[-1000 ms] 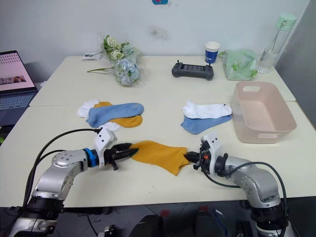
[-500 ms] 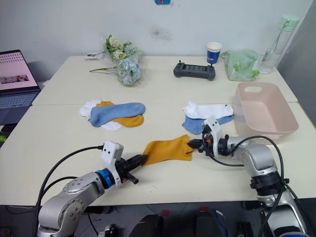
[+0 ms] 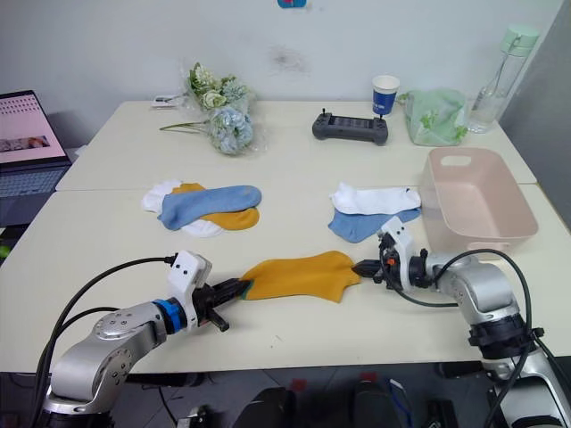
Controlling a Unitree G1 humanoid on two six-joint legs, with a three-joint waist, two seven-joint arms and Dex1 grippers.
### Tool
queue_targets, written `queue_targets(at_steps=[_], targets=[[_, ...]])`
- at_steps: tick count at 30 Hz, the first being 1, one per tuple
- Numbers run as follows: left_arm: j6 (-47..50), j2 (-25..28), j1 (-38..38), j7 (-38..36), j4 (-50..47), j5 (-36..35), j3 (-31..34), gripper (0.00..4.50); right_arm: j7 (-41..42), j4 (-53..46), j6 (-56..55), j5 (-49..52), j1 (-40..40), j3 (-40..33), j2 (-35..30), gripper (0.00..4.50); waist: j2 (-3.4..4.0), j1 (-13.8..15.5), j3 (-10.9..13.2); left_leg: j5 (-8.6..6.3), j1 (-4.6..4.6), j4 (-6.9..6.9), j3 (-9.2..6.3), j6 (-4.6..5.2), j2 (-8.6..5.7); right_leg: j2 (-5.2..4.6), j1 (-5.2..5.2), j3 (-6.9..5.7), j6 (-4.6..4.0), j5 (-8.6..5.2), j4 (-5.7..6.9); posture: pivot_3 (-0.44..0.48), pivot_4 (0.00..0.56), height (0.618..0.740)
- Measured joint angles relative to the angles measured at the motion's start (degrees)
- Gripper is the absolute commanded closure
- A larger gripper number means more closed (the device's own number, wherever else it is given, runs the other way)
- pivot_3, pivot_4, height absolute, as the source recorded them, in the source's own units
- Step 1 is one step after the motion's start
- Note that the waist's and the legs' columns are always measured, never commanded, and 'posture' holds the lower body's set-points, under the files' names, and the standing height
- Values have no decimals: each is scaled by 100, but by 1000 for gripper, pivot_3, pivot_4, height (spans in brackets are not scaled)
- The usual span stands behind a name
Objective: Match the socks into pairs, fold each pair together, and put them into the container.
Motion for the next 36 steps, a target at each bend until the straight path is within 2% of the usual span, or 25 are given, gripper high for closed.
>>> queue_targets(at_steps=[4, 5, 8, 11, 14, 18, 22, 27, 31, 33, 36], targets=[[-335, 1, 57, -91, 220, 63, 24, 2534, -71, -3, -471, -241, 114, -1, -43, 2474, 0, -1, 0, 1, 0, 1, -1, -1, 0, -1, 0, 0, 0, 0, -1, 0, 150, 740], [-490, 1, 144, -120, 264, 63, 124, 2299, -5, -28, -689, -320, 197, -2, -168, 2463, 0, 3, 0, 1, -2, 0, -1, -1, 0, -2, -1, -1, 0, 0, -3, 0, 150, 740], [-1112, 277, 457, -366, 453, 132, 541, 2299, 361, -282, -1376, -409, 520, -193, -538, 2463, 1, -2, 1, 1, -4, -3, -3, -1, 6, -1, -1, -4, 0, 0, -12, 0, 150, 740], [-2053, 704, 637, -892, 472, 387, 656, 2299, 742, -804, -2121, -445, 670, -176, -583, 2463, 2, -9, 1, 0, 0, -6, 0, 0, 6, -2, 3, -3, 0, 0, -14, 0, 150, 740], [-3002, 1023, 785, -1566, 504, 605, 593, 2299, 1137, -1145, -3062, -741, 818, 151, -568, 2463, 1, 8, 0, 0, 0, -4, -6, 1, 5, -2, 14, -11, 0, 1, -31, 0, 150, 740], [-3955, 1233, 752, -2128, 793, 972, 307, 2299, 1451, -905, -4424, -1458, 915, 803, -467, 2463, 3, 9, 2, -1, -1, -4, -2, 1, 1, -2, 14, -10, 3, 2, -34, 0, 150, 740], [-4720, 1265, 440, -2186, 1329, 1625, -179, 2299, 1543, -514, -5339, -2028, 800, 1077, -396, 2463, 3, 11, 2, -1, 1, -4, -5, 1, 1, 1, 15, -12, 4, 3, -32, 0, 150, 740], [-5470, 1054, -233, -1835, 1931, 2358, -642, 2299, 1525, 57, -6147, -2629, 442, 1358, -265, 2463, 3, 13, 2, 1, 2, -1, -7, -1, 1, 21, 15, -14, 4, 3, -27, 0, 150, 740], [-5835, 1000, -538, -1634, 2294, 2601, -798, 2299, 1486, 509, -6730, -3084, 277, 1550, -192, 2463, 3, 12, 2, 1, 6, -2, -6, -2, 1, 22, 15, -13, 4, 3, -23, 0, 150, 740], [-5920, 1002, -607, -1628, 2418, 2617, -843, 2901, 1425, 700, -6945, -3194, 171, 1623, -107, 2463, 5, 5, 1, 1, 14, -1, -1, -2, 1, 23, 15, -12, 4, 3, -13, 0, 150, 740], [-5956, 1002, -651, -1639, 2524, 2621, -923, 3799, 1392, 932, -7125, -3319, 41, 1637, 42, 3050, 4, 0, 0, 0, 25, -1, 1, 0, 3, 27, 17, -8, 4, 3, 1, 0, 150, 740]])
